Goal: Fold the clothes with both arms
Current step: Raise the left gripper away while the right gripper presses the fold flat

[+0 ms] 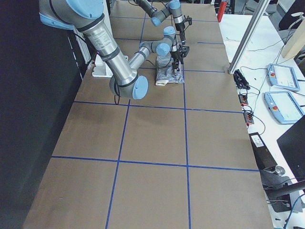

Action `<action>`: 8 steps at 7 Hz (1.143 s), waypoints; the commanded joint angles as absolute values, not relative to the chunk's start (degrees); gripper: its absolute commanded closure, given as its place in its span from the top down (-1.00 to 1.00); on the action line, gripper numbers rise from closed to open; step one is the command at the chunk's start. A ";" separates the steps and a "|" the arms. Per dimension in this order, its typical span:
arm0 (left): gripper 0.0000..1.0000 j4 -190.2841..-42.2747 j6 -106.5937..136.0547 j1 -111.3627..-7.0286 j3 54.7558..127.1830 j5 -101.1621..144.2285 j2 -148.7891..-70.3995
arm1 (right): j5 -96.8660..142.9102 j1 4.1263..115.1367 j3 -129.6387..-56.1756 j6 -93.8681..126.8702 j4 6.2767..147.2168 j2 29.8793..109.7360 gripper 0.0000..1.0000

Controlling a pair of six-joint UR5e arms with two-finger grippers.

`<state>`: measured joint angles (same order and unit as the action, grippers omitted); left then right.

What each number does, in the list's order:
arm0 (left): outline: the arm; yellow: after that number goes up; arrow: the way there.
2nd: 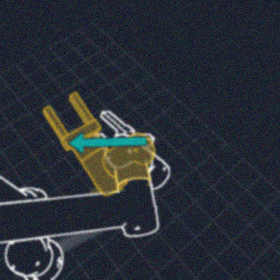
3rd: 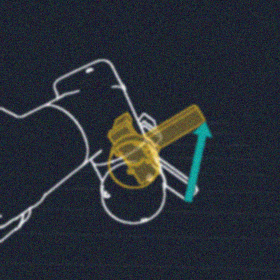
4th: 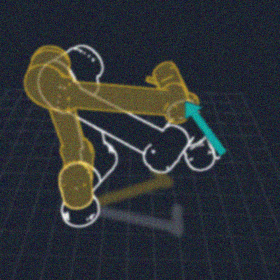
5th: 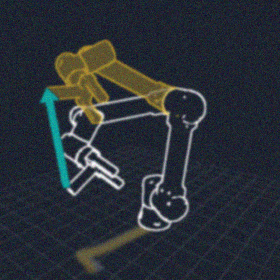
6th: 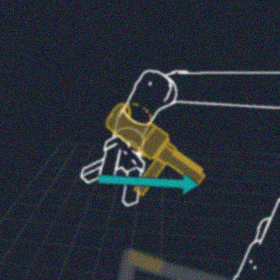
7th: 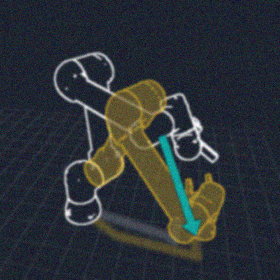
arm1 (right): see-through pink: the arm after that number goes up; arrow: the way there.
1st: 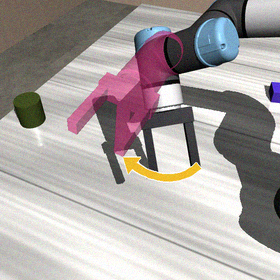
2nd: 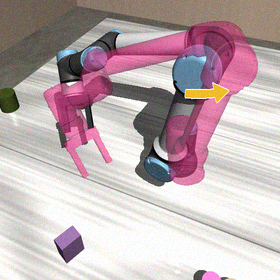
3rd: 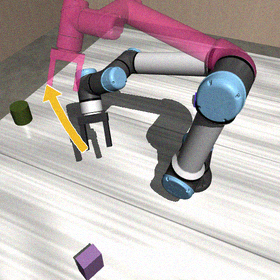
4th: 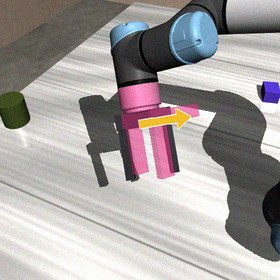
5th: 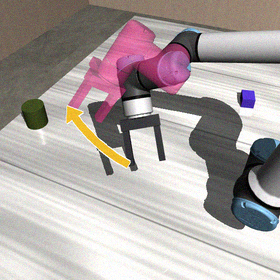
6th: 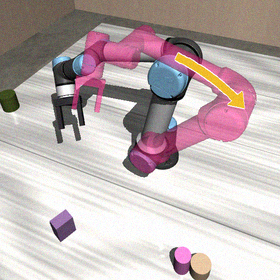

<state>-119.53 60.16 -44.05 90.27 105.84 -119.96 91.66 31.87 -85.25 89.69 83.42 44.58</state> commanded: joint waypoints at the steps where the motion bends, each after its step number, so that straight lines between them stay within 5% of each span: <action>1: 1.00 -119.97 60.20 -44.39 90.44 106.35 -119.62 | 86.96 27.10 -87.19 82.04 86.30 44.56 1.00; 8: 1.00 -119.88 61.52 -44.38 92.02 106.44 -119.44 | 83.67 26.79 -77.72 67.15 89.91 42.46 1.00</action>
<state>-119.85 61.50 -44.39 91.91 106.43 -119.49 83.70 25.09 -80.38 67.71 90.11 43.62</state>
